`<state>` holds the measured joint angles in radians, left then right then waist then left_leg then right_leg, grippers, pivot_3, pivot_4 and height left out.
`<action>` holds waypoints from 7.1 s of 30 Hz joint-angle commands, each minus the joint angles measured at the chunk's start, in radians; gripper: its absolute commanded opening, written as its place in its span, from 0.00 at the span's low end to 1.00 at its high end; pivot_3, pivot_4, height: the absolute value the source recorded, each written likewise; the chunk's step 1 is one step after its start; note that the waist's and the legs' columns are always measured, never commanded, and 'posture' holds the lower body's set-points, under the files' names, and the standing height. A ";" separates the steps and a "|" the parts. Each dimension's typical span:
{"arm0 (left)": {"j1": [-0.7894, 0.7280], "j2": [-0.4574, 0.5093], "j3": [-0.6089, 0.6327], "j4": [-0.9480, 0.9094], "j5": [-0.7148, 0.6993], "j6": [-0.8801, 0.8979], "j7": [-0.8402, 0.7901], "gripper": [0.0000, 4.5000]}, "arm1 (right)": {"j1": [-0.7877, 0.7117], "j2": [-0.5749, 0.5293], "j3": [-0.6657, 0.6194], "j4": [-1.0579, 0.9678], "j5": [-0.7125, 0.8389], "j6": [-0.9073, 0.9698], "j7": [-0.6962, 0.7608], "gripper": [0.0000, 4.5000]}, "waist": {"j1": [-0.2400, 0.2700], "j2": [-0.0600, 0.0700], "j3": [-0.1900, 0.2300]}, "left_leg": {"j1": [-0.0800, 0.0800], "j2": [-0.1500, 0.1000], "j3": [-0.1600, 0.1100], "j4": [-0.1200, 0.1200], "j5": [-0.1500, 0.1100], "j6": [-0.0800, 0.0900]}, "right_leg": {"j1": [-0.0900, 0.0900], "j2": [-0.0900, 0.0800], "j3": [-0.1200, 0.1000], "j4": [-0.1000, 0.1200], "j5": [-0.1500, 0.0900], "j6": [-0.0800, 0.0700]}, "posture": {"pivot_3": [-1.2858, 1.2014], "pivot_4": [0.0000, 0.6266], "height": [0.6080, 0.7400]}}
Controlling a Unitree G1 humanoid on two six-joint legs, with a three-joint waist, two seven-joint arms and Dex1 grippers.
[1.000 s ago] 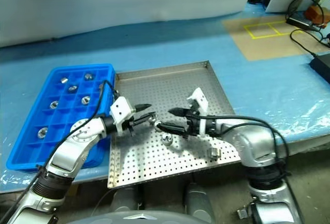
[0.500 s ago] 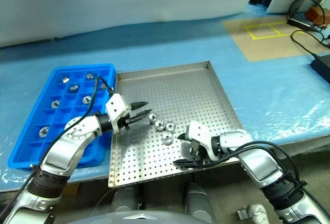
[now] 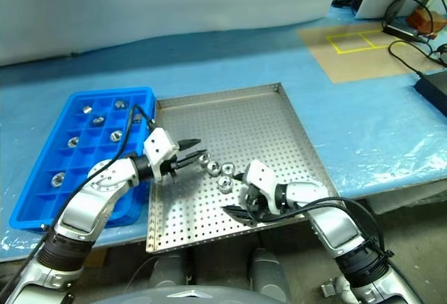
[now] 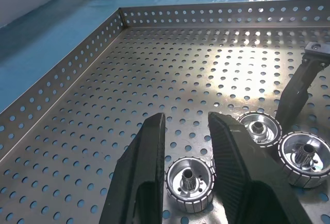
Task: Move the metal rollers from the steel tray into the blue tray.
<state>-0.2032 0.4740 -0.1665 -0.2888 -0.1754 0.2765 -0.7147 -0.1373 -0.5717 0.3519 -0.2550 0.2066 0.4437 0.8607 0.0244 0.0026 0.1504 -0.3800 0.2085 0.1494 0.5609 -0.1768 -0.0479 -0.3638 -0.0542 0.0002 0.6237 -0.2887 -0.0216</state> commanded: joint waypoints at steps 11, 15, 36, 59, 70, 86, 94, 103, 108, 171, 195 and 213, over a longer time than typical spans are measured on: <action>-0.013 -0.012 -0.008 -0.115 -0.008 0.096 0.028 0.31 | 0.023 0.070 -0.105 -0.175 0.001 0.156 -0.193 1.00 | -0.004 0.000 0.000 | -0.003 -0.001 0.000 -0.001 0.003 0.001 | -0.003 -0.001 0.001 -0.002 0.002 -0.003 | 0.46 0.24 1.00; -0.010 -0.014 -0.011 -0.107 -0.004 0.092 0.031 0.31 | 0.016 0.078 -0.107 -0.215 0.000 0.203 -0.217 1.00 | -0.006 0.000 0.000 | -0.003 -0.001 0.000 -0.004 0.003 0.001 | -0.004 0.000 0.001 -0.002 0.004 0.001 | 0.46 0.24 1.00; 0.045 -0.025 -0.015 -0.037 0.024 -0.005 0.032 0.31 | -0.084 0.217 0.009 0.211 -0.125 -0.072 -0.215 1.00 | -0.009 0.000 0.000 | -0.002 -0.001 0.000 -0.004 0.003 0.000 | -0.003 0.000 0.001 -0.001 0.004 0.001 | 0.46 0.24 1.00; 0.034 -0.036 -0.023 -0.017 0.040 -0.020 0.037 0.30 | -0.071 0.196 -0.030 0.128 -0.146 -0.034 -0.222 0.76 | -0.008 0.000 0.000 | -0.002 -0.001 0.000 -0.004 0.003 0.000 | -0.003 0.000 0.001 -0.001 0.004 0.001 | 0.46 0.24 1.00; 0.003 -0.042 -0.012 0.077 0.043 -0.092 0.022 0.30 | -0.116 0.226 -0.184 0.082 0.010 0.141 -0.213 0.76 | -0.006 0.000 0.000 | -0.002 -0.001 0.000 -0.004 0.003 0.000 | -0.004 0.000 0.001 -0.001 0.004 0.001 | 0.46 0.24 1.00; -0.166 -0.033 0.031 0.239 -0.054 -0.216 -0.165 0.30 | -0.097 0.061 -0.357 -0.136 0.367 0.440 -0.045 0.76 | -0.001 0.000 0.000 | -0.004 -0.002 0.000 -0.005 0.003 0.001 | -0.005 0.000 0.001 -0.001 0.004 0.001 | 0.45 0.24 1.00; -0.213 0.010 0.011 0.366 -0.011 -0.459 -0.297 0.30 | -0.183 0.092 -0.428 -0.146 0.538 0.586 -0.090 0.76 | -0.001 0.000 0.000 | -0.004 -0.001 0.000 -0.005 0.003 0.001 | -0.005 0.000 0.001 -0.001 0.004 0.001 | 0.44 0.24 1.00; -0.308 -0.002 0.027 0.479 0.003 -0.573 -0.291 0.30 | -0.201 0.051 -0.411 -0.095 0.555 0.565 -0.068 0.76 | 0.015 0.000 0.000 | -0.003 -0.002 0.000 -0.004 0.003 0.001 | -0.004 0.000 0.001 -0.001 0.004 0.001 | 0.44 0.24 1.00; -0.301 -0.002 0.030 0.512 0.016 -0.589 -0.279 0.30 | -0.201 0.038 -0.382 -0.061 0.513 0.517 -0.061 0.76 | 0.016 0.000 0.000 | -0.004 -0.001 0.000 -0.004 0.003 0.001 | -0.005 0.000 0.001 0.000 0.004 0.001 | 0.44 0.24 1.00; -0.302 -0.087 0.055 0.502 0.038 -0.483 -0.117 0.30 | -0.379 0.365 -0.136 0.514 -0.038 -0.053 -0.180 0.68 | 0.013 0.000 0.000 | -0.005 -0.001 0.000 -0.001 0.003 0.001 | -0.005 0.000 0.000 0.002 0.005 0.001 | 0.46 0.24 1.00; -0.381 0.013 -0.044 0.679 0.246 -0.996 -0.170 0.30 | -0.271 0.003 -0.291 -0.024 0.425 0.435 0.134 0.68 | 0.019 -0.001 0.001 | -0.007 -0.001 0.000 -0.002 0.003 0.002 | -0.006 0.000 -0.001 0.000 0.005 0.001 | 0.44 0.24 1.00; -0.491 0.017 -0.110 1.048 0.275 -1.256 -0.134 0.39 | -0.280 -0.115 -0.342 0.379 0.355 0.148 0.414 0.68 | 0.020 -0.001 0.001 | -0.008 -0.001 -0.001 0.002 0.002 0.003 | -0.006 -0.001 -0.001 0.002 0.005 0.001 | 0.43 0.24 1.00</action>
<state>-0.6741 0.4824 -0.2730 0.7585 0.1447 -0.9841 -0.8171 -0.4111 -0.6751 0.0361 0.0880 0.5672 0.6636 1.2189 0.0441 0.0017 0.1514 -0.3877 0.2073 0.1489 0.5629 -0.1748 -0.0450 -0.3694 -0.0549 -0.0007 0.6262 -0.2834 -0.0203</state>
